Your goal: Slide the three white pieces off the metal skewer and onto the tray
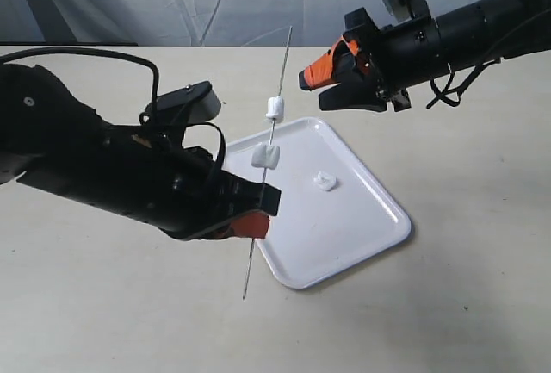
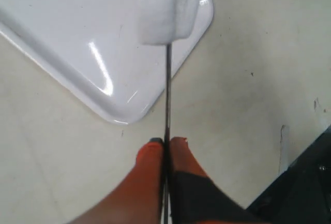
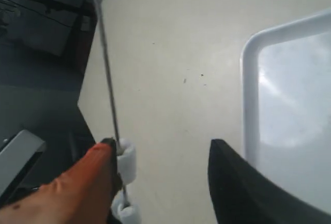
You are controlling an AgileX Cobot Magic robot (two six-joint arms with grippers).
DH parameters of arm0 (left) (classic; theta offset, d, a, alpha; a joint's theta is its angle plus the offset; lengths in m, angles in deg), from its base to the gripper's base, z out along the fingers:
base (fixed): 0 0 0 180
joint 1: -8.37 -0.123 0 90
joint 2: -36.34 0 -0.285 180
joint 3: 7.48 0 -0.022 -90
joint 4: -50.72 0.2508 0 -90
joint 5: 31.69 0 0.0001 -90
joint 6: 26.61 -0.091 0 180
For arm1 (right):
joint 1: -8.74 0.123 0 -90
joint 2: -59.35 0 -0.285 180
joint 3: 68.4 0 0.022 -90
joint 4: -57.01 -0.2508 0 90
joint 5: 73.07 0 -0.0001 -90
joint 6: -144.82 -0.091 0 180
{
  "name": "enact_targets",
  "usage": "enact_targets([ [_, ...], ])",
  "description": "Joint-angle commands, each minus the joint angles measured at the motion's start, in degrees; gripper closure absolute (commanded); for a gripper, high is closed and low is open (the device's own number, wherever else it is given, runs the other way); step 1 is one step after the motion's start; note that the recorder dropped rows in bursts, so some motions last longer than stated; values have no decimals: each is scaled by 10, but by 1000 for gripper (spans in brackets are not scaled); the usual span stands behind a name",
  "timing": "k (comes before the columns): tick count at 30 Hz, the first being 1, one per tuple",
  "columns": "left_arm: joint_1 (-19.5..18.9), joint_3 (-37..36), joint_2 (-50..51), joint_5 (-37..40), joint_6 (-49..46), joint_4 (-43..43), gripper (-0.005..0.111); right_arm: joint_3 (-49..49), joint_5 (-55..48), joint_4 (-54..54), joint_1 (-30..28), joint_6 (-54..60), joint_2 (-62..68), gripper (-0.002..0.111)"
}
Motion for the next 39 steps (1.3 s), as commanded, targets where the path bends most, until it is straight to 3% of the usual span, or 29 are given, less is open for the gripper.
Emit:
enact_targets([
  [1, 1, 4, 7, -10, -15, -42, 107, 2, -35, -34, 4, 7, -8, 60],
  [9, 1, 24, 7, 2, -17, -48, 107, 2, -20, -35, 67, 10, -8, 60],
  [14, 1, 28, 7, 6, -17, -51, 107, 2, -18, -33, 74, 10, -8, 60],
  [21, 1, 28, 7, 6, -13, -46, 107, 2, -15, -31, 74, 14, -8, 83],
  [39, 1, 28, 7, 92, -11, -42, 107, 2, 73, -23, 74, 14, -8, 84],
])
